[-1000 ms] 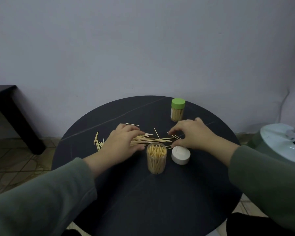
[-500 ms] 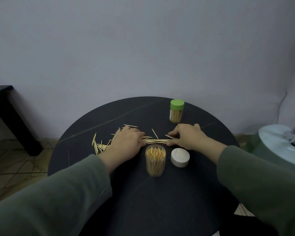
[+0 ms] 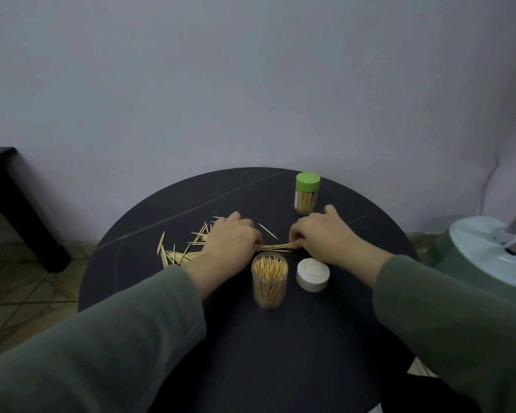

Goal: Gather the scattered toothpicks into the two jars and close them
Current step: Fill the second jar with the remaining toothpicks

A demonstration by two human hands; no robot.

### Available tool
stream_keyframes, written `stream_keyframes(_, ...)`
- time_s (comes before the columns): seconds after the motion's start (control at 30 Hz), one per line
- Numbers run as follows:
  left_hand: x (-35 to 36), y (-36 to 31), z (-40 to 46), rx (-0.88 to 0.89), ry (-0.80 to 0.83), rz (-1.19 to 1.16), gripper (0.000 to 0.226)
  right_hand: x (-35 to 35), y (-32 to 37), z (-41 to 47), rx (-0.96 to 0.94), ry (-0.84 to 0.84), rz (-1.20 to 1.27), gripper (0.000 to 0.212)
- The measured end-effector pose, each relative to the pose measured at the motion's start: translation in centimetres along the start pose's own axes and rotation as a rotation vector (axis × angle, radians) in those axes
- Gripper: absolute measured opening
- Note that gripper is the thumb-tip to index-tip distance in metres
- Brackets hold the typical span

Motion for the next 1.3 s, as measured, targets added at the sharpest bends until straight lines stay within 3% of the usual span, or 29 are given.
stream_keyframes(0.47, 0.1, -0.2, 0.0, 0.080, -0.003, 0.038, 0.032, 0.2, 0.0, 0.2, -0.056, 0.007, -0.145, 0.017)
stream_keyframes(0.87, 0.2, -0.3, -0.2, 0.037, -0.104, -0.074, 0.029, 0.0, -0.2, -0.7, -0.071, -0.034, -0.156, 0.023)
stream_keyframes(1.07, -0.3, 0.3, -0.5, -0.040, -0.192, -0.264, 0.021, -0.9, -0.1, -1.7, -0.007, -0.113, 0.141, 0.015)
stream_keyframes(1.3, -1.9, 0.6, -2.3, -0.062, -0.328, -0.925, 0.009, -2.2, 1.4, -3.3, -0.057, -0.204, 0.746, 0.009)
Point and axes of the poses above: each hand's wrist, its own z-axis towards the middle knuckle, its own x-axis out of the palm, y = z × x, the point moved 2 cm from there along z, towards the middle knuckle, and after that the axes turned 12 degrees about y, right-handed, at the moved point
